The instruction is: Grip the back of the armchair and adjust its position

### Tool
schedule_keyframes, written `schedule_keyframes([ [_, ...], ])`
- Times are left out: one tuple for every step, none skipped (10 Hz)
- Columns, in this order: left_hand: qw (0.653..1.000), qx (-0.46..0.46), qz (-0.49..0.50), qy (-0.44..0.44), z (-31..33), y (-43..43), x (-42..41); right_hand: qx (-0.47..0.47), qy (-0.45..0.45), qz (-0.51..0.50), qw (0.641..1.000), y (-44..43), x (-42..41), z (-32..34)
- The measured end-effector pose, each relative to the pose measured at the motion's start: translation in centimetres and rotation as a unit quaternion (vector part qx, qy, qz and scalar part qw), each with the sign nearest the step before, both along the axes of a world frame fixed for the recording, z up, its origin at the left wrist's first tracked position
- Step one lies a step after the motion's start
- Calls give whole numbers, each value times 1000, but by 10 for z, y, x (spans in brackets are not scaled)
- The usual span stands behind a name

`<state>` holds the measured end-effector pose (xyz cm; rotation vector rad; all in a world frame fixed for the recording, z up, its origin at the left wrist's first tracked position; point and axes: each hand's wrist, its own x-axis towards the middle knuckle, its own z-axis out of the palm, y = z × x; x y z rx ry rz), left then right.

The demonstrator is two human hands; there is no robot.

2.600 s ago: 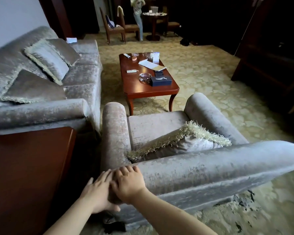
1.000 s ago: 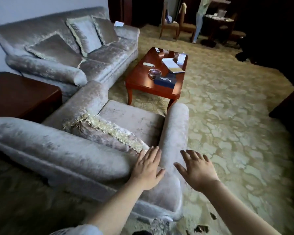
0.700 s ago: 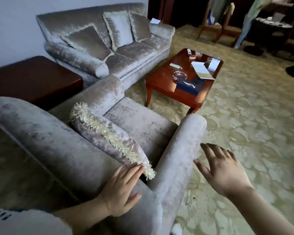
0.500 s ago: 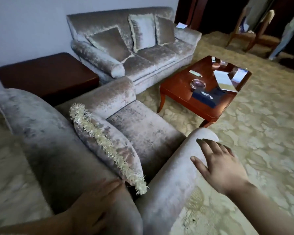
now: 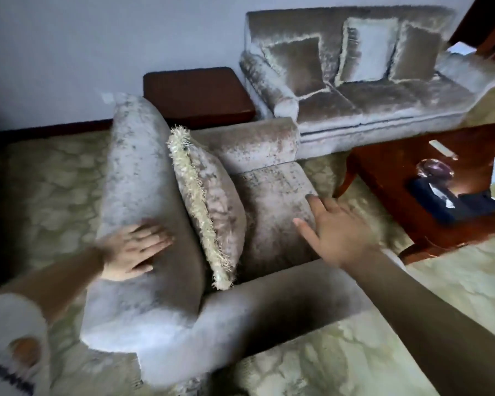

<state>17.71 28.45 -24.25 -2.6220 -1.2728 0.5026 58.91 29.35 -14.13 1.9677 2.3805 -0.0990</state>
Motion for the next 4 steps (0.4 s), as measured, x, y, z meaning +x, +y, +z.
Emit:
schedule_keyframes([
  [991, 107, 83, -18, 25, -12, 57, 44, -30, 55, 997, 2, 37, 12],
  [966, 166, 156, -124, 36, -40, 145, 77, -45, 114, 990, -2, 80, 22],
  [951, 210, 169, -152, 60, -51, 213, 91, -58, 140, 984, 8, 110, 41],
  [932, 273, 167, -168, 82, -50, 257, 91, -62, 171, 979, 13, 124, 55],
])
